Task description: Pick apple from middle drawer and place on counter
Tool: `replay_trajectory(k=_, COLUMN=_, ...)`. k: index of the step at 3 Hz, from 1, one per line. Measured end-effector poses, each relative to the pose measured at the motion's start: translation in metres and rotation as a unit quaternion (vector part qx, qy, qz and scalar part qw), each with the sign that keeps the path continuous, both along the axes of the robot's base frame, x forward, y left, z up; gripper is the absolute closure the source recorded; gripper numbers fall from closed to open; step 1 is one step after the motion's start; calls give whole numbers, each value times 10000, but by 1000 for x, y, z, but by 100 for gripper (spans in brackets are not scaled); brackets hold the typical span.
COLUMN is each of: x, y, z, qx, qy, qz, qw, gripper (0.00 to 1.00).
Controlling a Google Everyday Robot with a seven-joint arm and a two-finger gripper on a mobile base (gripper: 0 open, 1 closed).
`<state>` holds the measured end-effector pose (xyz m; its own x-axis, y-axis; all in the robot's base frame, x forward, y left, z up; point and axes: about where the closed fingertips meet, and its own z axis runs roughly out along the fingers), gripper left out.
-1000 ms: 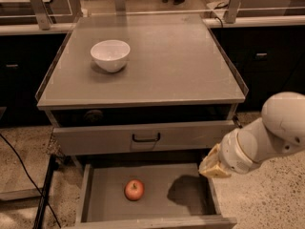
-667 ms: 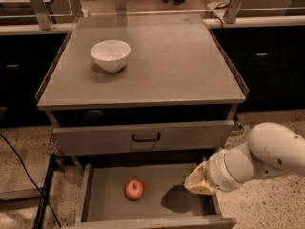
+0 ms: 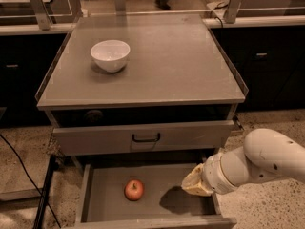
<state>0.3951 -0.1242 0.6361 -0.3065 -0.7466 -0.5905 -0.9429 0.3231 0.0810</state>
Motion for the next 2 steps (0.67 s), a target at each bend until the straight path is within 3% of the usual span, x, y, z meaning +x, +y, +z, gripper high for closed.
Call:
replay_trajectory(k=1, x=6, y=1, z=-20, qx=-253, qy=-213, qz=31, qw=9994, gripper=100)
replay_trajectory(k=2, x=31, y=0, z=-38, qx=-403, qy=-736, qz=-47, qw=9965, gripper=100)
